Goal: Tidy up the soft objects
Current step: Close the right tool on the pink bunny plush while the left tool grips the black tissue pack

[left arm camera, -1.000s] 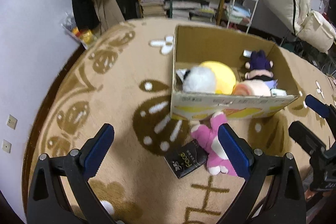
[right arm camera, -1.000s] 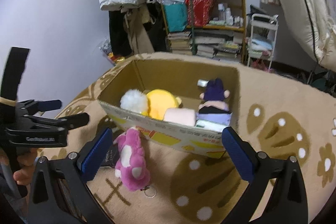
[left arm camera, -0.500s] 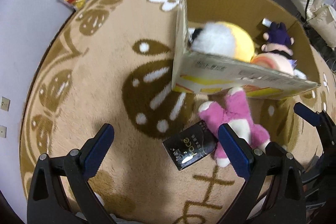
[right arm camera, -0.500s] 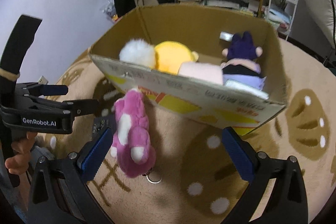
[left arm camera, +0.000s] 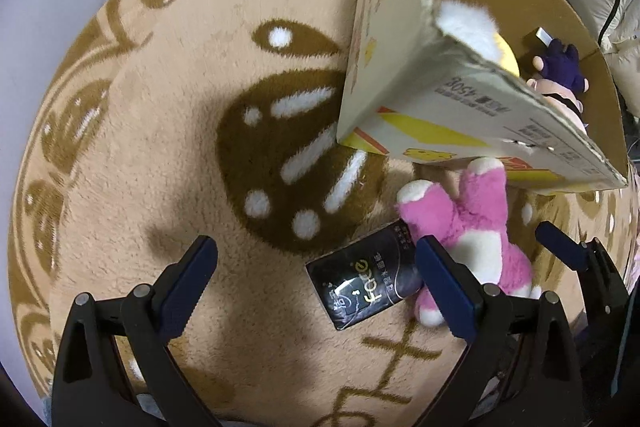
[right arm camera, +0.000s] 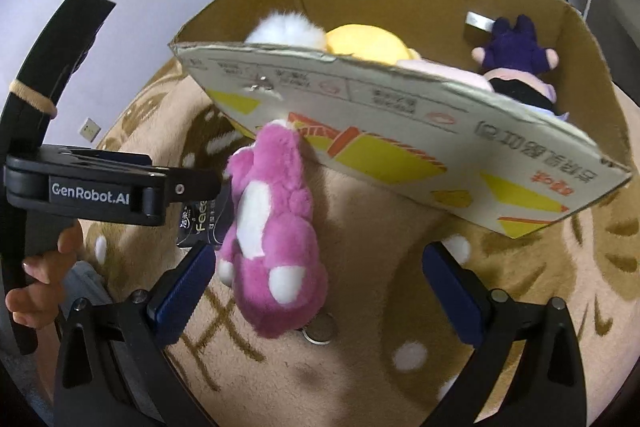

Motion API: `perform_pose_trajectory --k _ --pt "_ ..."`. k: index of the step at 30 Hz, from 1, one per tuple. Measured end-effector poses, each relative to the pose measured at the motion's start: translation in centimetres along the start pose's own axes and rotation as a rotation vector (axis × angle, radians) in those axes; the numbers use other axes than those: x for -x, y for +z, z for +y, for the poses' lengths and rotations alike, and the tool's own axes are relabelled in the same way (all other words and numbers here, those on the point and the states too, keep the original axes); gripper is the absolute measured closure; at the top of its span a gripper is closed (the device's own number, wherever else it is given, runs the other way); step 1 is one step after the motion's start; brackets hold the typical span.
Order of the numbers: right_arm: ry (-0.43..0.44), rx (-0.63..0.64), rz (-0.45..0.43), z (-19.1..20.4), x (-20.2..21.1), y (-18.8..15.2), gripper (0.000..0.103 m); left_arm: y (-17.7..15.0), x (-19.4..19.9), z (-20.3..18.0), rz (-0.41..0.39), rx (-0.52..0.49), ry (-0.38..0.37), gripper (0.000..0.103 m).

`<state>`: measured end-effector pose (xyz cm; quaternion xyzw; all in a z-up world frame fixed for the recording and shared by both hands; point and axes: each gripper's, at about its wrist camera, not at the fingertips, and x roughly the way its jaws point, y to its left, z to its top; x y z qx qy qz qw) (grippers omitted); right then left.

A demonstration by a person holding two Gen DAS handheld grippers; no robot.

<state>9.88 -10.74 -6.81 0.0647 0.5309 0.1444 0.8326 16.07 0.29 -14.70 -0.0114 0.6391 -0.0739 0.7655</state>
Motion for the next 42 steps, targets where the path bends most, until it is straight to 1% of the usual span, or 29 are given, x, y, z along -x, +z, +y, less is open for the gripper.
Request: perform_pose_trajectory --k 4,6,7,8,10,11,12,15,17,21,24,27,33,34,36,38,42 --pt "0.022 0.003 0.012 0.3 -1.0 0.2 0.0 0.3 -1.0 0.1 0.013 -0.003 -0.008 0.005" --pt "0.034 0.006 0.031 0.5 -1.6 0.3 0.013 0.5 -1.5 0.1 0.02 0.007 -0.017 0.005" --pt "0.039 0.009 0.043 0.7 -1.9 0.3 0.016 0.6 -1.7 0.1 0.024 0.012 -0.021 0.005" --pt "0.051 0.012 0.057 0.7 -2.3 0.3 0.024 0.6 -2.0 0.1 0.029 0.015 -0.031 0.005" --pt "0.087 -0.002 0.077 0.7 -2.8 0.2 0.043 0.8 -2.4 0.1 0.039 0.022 -0.045 0.005" --pt "0.112 -0.004 0.087 0.7 -3.0 0.2 0.058 0.8 -2.5 0.0 0.037 0.023 -0.042 0.005" --pt "0.108 0.008 0.087 1.0 -2.9 0.2 0.058 0.8 -2.5 0.0 0.034 0.022 -0.038 0.005" --pt "0.058 0.062 0.076 1.9 -2.4 0.1 0.059 0.9 -2.8 -0.5 0.033 0.01 -0.034 0.005" --pt "0.046 0.059 0.076 1.8 -2.4 0.1 0.059 0.8 -3.1 -0.9 0.041 0.001 -0.025 0.005" --pt "0.039 0.05 0.081 1.7 -2.5 0.2 0.058 0.6 -3.5 -1.8 0.047 -0.014 0.003 0.005" --pt "0.033 0.054 0.085 1.8 -2.4 0.2 0.058 0.3 -4.3 -2.3 0.067 -0.022 0.017 0.005" --pt "0.042 0.037 0.09 1.5 -2.6 0.3 0.058 -0.2 -4.8 -2.8 0.079 -0.046 0.038 0.006" --pt "0.039 0.033 0.093 1.1 -2.3 0.0 0.058 -0.7 -5.1 -3.0 0.082 -0.027 0.03 0.006" --pt "0.036 0.035 0.094 1.1 -2.2 0.0 0.058 -0.8 -5.1 -3.1 0.081 -0.021 0.028 0.008" --pt "0.033 0.037 0.096 1.1 -2.2 -0.1 0.057 -1.1 -4.9 -2.7 0.081 -0.013 0.033 0.015" --pt "0.028 0.033 0.1 1.4 -2.2 -0.1 0.057 -1.1 -4.6 -2.1 0.081 -0.01 0.047 0.025" --pt "0.026 0.035 0.099 1.9 -2.8 0.0 0.057 -1.1 -4.2 -1.6 0.041 0.001 0.029 0.026"
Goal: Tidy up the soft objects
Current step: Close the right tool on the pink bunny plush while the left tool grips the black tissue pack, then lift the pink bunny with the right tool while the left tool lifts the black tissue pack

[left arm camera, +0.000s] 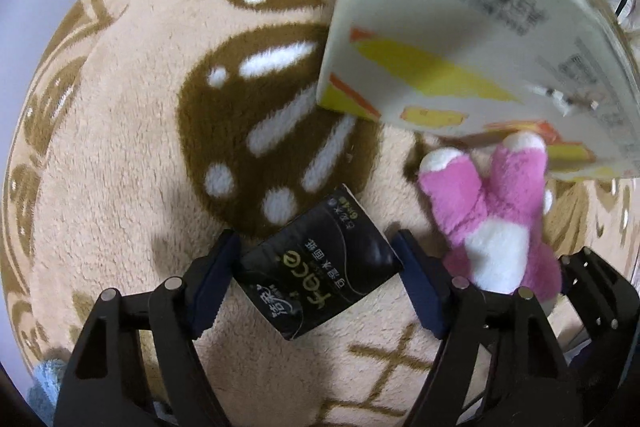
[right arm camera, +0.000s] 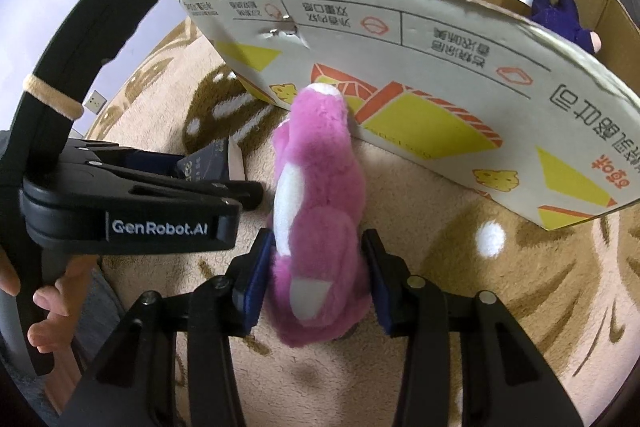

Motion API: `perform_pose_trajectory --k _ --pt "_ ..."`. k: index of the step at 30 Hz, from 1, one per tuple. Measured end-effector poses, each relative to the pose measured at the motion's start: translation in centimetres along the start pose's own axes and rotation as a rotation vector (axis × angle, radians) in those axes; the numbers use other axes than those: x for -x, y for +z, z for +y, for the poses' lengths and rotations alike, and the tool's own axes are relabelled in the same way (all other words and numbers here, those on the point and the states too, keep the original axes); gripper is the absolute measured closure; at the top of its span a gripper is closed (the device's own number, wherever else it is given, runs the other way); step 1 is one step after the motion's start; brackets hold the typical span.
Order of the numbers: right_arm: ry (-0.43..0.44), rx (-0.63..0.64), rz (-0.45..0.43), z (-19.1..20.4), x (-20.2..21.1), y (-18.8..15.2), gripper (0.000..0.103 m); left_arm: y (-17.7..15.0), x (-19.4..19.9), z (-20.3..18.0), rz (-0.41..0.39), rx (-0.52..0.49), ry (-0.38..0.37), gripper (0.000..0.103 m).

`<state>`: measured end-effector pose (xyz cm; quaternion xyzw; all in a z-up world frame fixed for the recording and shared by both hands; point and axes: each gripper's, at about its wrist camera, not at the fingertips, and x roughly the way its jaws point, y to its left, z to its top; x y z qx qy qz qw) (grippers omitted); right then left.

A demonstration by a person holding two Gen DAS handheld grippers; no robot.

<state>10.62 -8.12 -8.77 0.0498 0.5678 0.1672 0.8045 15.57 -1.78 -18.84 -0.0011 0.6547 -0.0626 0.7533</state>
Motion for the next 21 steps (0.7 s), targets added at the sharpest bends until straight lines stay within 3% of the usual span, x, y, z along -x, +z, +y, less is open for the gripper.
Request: perform_pose_trajectory --k 9,21 --pt "-0.043 0.042 -0.034 0.7 0.4 -0.1 0.059 -0.5 1.6 -0.9 -0.09 -0.055 0.072 0.026" --pt "-0.09 -0.028 -0.088 0.0 3.1 -0.8 0.061 -1.9 6.2 -1.6 -0.251 -0.096 0.099 0.026"
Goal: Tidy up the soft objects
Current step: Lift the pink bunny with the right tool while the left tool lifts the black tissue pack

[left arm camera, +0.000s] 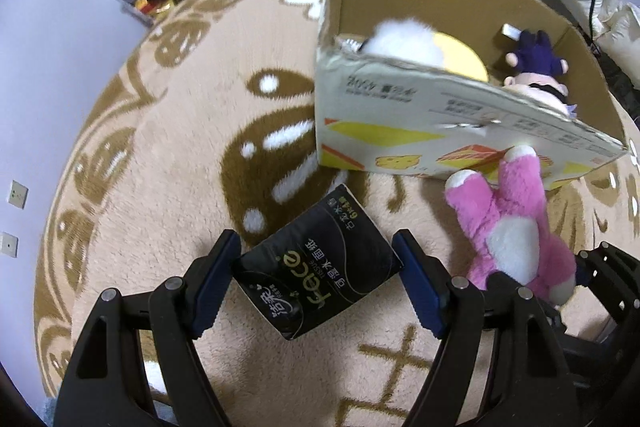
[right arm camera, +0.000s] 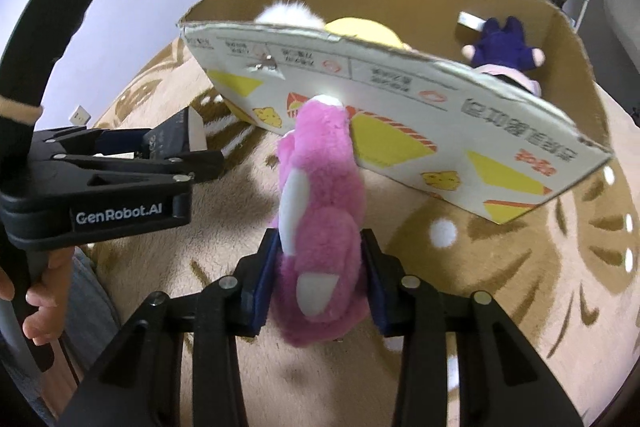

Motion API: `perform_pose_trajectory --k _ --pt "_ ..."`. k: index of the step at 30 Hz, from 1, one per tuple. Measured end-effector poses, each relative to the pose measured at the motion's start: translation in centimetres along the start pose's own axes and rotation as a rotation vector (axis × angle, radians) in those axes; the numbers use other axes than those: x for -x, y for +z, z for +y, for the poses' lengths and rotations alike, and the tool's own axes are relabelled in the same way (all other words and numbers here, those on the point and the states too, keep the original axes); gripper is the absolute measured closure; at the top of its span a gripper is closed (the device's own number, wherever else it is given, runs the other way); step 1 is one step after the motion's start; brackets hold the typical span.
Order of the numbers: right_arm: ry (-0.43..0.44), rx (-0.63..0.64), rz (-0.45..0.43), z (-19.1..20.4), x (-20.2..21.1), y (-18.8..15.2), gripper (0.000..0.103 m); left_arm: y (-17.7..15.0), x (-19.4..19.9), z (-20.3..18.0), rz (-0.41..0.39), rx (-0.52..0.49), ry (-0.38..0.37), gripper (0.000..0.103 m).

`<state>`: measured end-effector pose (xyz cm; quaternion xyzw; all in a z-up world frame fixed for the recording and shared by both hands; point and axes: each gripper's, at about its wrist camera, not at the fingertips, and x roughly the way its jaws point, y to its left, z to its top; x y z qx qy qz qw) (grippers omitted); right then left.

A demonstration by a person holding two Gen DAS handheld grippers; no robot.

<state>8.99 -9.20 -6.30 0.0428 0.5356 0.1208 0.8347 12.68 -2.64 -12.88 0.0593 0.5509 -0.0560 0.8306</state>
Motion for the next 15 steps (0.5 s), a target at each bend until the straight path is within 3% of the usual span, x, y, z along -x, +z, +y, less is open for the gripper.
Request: perform_pose_trajectory --k 9,15 --pt "0.019 -0.055 -0.103 -1.4 4.9 -0.7 0.062 -0.5 4.7 -0.7 -0.152 -0.023 0.014 0.026" --pt "-0.022 -0.046 -0.242 -1.7 9.3 -1.0 0.062 -0.8 8.9 -0.8 -0.343 -0.035 0.023 0.026"
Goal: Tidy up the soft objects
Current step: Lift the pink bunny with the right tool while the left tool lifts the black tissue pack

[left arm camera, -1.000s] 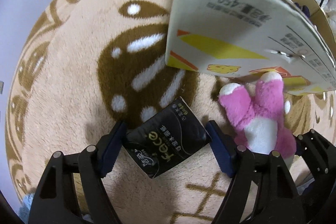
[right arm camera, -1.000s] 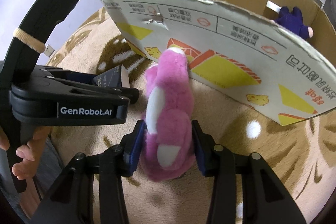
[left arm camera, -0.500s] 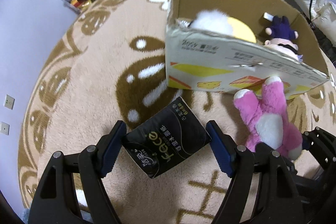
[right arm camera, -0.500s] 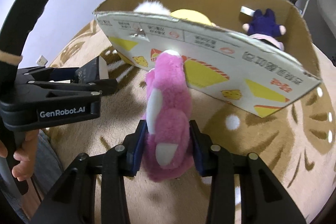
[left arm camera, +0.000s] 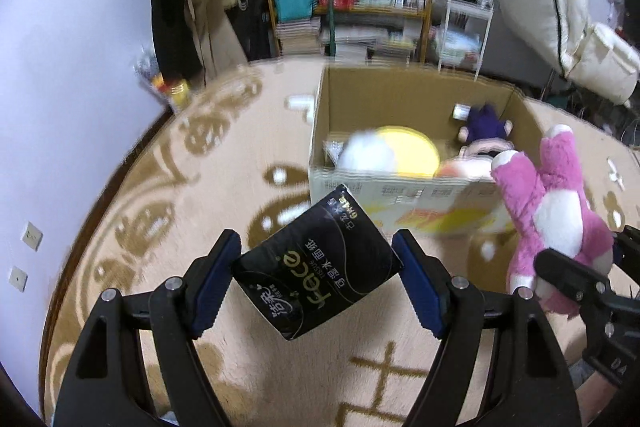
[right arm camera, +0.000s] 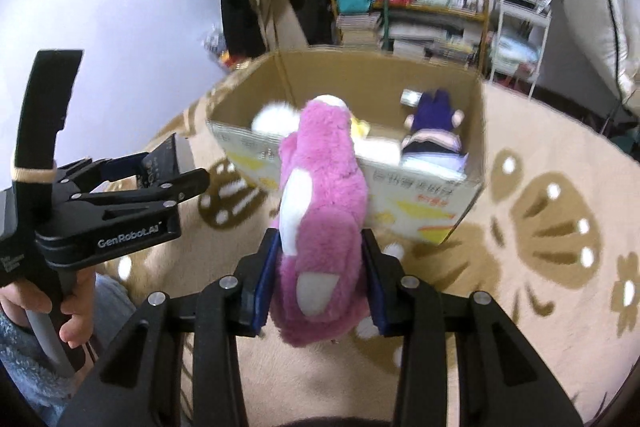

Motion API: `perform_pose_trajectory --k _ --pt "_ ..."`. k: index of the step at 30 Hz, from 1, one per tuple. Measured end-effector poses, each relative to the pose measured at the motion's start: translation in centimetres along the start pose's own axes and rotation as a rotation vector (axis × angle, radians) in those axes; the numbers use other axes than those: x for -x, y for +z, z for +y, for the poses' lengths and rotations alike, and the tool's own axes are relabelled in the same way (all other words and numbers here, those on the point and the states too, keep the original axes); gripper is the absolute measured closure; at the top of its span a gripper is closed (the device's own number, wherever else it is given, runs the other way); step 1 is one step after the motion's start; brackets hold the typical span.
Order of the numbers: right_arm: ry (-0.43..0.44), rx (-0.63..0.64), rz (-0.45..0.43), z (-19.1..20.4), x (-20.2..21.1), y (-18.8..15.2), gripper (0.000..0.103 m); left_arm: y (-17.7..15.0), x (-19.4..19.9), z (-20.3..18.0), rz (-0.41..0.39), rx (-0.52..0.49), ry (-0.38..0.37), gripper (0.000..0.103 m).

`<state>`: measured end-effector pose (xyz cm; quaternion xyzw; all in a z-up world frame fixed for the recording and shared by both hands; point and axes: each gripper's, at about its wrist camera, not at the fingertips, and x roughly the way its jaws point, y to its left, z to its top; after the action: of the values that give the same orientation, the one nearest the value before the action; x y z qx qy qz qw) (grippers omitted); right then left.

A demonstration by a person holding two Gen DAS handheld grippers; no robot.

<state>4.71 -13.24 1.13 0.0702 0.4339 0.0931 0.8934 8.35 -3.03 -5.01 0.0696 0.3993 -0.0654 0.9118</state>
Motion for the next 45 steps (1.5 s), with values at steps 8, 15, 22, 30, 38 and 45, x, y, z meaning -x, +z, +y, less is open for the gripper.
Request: perform_pose_trajectory --k 8,15,22,30,38,45 --pt "-0.067 0.03 -0.212 0.4 4.6 1.1 0.062 1.1 5.0 -0.2 -0.251 -0.011 0.036 0.026" --pt "-0.149 0.033 -0.361 0.7 6.8 2.2 0.062 2.0 7.5 -0.5 -0.358 -0.025 0.05 0.026" --pt "-0.166 0.001 -0.445 -0.4 8.2 3.7 0.062 3.0 8.9 -0.6 -0.446 -0.02 0.072 0.026" --pt "-0.195 0.014 -0.504 -1.6 8.9 6.5 0.062 6.1 9.9 -0.3 -0.502 0.011 0.085 0.026" --pt "-0.219 0.048 -0.557 -1.8 9.6 9.4 0.062 9.6 11.1 -1.4 -0.609 -0.026 0.106 0.026" --pt "-0.255 0.061 -0.588 -1.7 8.9 10.7 0.061 10.0 9.4 -1.5 -0.606 -0.023 0.102 0.026"
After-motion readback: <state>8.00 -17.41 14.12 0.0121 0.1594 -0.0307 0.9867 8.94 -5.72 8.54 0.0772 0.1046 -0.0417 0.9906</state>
